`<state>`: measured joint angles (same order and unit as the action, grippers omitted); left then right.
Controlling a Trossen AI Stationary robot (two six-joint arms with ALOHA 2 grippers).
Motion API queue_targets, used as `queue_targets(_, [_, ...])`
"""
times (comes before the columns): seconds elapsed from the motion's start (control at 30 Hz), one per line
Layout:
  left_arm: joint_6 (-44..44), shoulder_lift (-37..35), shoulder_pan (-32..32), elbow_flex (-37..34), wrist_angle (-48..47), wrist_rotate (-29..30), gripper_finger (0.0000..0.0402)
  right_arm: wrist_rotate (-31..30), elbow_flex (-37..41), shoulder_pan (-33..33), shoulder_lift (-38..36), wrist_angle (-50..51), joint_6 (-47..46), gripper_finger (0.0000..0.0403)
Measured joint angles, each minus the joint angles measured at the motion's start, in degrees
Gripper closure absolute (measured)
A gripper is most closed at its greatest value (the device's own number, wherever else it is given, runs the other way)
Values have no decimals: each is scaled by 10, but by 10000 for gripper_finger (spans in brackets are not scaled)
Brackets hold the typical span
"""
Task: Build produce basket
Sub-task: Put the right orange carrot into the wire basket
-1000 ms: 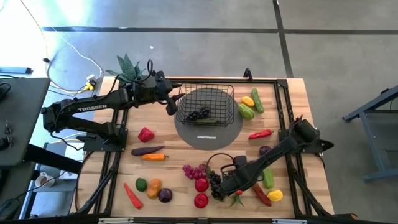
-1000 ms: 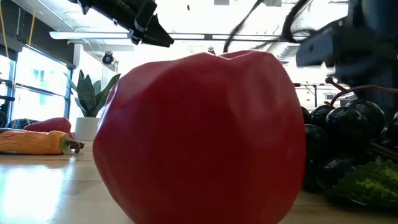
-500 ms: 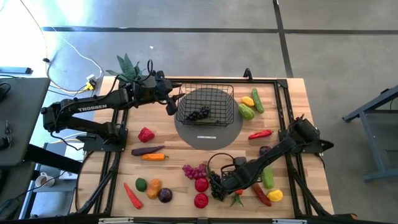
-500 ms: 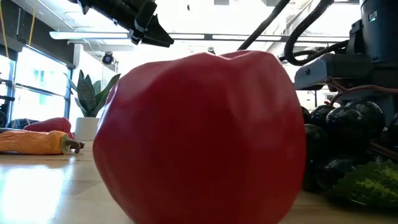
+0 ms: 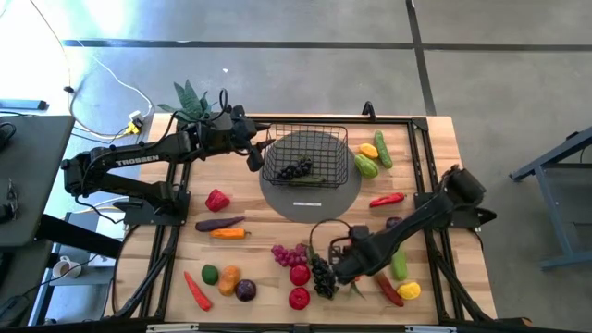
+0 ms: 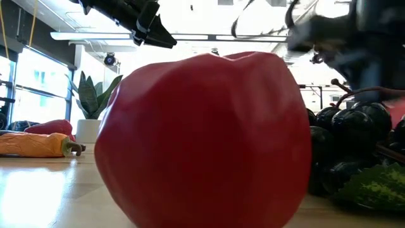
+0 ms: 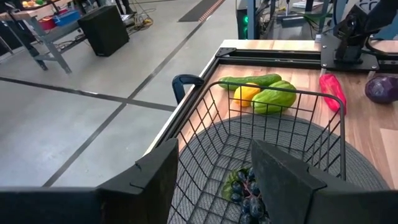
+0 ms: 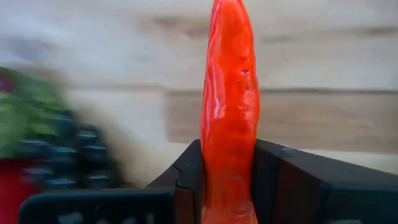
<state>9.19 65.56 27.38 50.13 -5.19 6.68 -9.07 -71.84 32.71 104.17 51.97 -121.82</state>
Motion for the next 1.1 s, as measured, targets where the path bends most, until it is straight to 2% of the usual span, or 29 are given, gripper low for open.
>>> queue_targets(0.3, [0,0,0,0,-2,0,192,-147,0,-41,-90,-2,77,342])
queue_targets(0.43, [-1,0,0,0,-2,1,175,-203,0,-66,-132,-13,149,342])
queue_targets(0.67, [-23,0,8,0,-4,41,145,-276,-1,-137,-198,-52,331,341])
queue_targets(0.83, [-28,-4,7,0,-41,45,143,-270,-1,-211,-224,-119,492,341])
queue_targets(1.1, [-86,-33,-14,0,-138,40,143,-169,-1,-339,-237,-222,706,341])
